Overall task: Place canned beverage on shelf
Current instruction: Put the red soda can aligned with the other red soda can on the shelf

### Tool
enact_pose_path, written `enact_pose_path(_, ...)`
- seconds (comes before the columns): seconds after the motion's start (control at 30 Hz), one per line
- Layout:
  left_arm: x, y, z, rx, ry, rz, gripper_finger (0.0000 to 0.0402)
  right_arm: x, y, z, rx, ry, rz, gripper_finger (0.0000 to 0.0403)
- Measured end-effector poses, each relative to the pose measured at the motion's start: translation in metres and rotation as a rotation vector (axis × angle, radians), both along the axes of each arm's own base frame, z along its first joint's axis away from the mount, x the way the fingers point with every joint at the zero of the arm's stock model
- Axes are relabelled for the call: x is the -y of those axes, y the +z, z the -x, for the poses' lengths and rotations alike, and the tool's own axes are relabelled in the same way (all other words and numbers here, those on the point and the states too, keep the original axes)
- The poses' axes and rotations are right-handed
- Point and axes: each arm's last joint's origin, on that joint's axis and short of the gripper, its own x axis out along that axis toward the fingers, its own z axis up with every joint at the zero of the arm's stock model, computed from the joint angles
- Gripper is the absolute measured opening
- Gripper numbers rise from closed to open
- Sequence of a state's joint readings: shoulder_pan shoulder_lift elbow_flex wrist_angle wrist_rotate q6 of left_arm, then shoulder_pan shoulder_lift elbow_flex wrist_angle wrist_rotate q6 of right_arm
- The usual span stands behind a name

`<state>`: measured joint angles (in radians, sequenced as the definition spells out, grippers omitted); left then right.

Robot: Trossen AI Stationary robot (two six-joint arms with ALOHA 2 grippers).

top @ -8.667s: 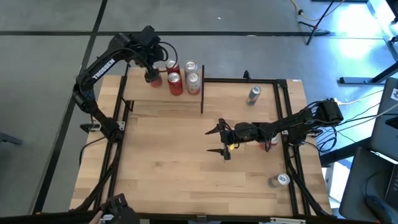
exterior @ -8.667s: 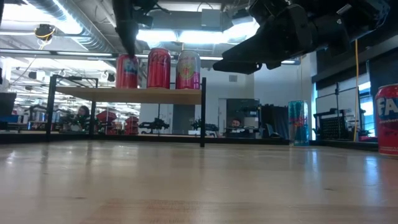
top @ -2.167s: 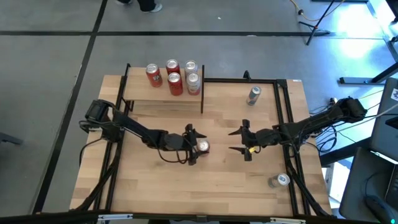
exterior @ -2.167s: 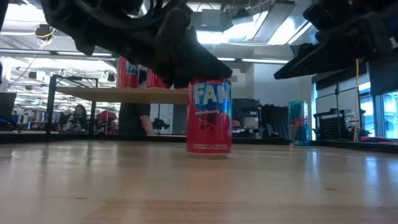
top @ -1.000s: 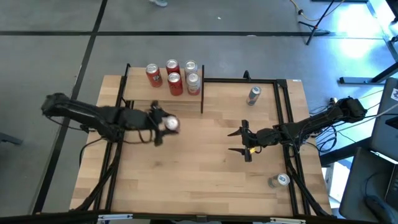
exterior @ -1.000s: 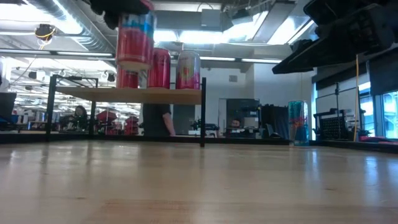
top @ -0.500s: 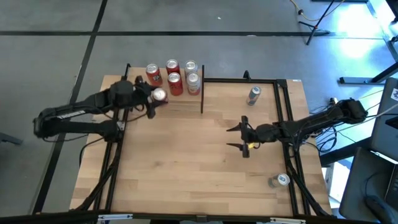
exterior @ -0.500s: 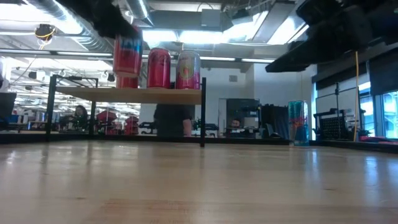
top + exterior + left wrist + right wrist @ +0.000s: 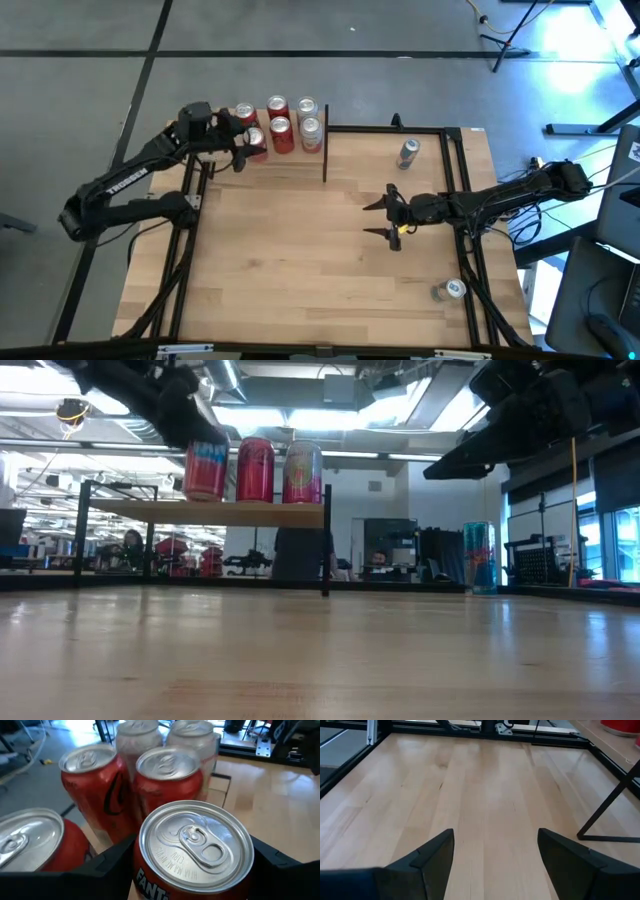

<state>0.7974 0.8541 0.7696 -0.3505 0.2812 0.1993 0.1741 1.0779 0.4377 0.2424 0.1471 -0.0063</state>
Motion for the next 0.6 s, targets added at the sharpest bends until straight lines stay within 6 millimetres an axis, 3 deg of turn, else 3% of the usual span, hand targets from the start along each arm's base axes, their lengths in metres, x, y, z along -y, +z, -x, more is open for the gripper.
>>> enact_pose_path(0.2, -0.018, -0.005, 0.004, 0.022, -0.003, 0.042, 0.0244, 0.0, 0.0, 0.0, -0.002, 0.001, 0.001, 0.027)
enact_pose_path(0.43, -0.024, -0.006, 0.009, 0.012, -0.01, 0.015, 0.0246, 0.0, -0.001, 0.0, -0.006, 0.002, 0.002, 0.027)
enact_pose_path(0.6, -0.023, -0.006, 0.008, 0.012, -0.027, 0.015, 0.0274, 0.0, -0.001, 0.0, -0.007, 0.003, 0.002, 0.027)
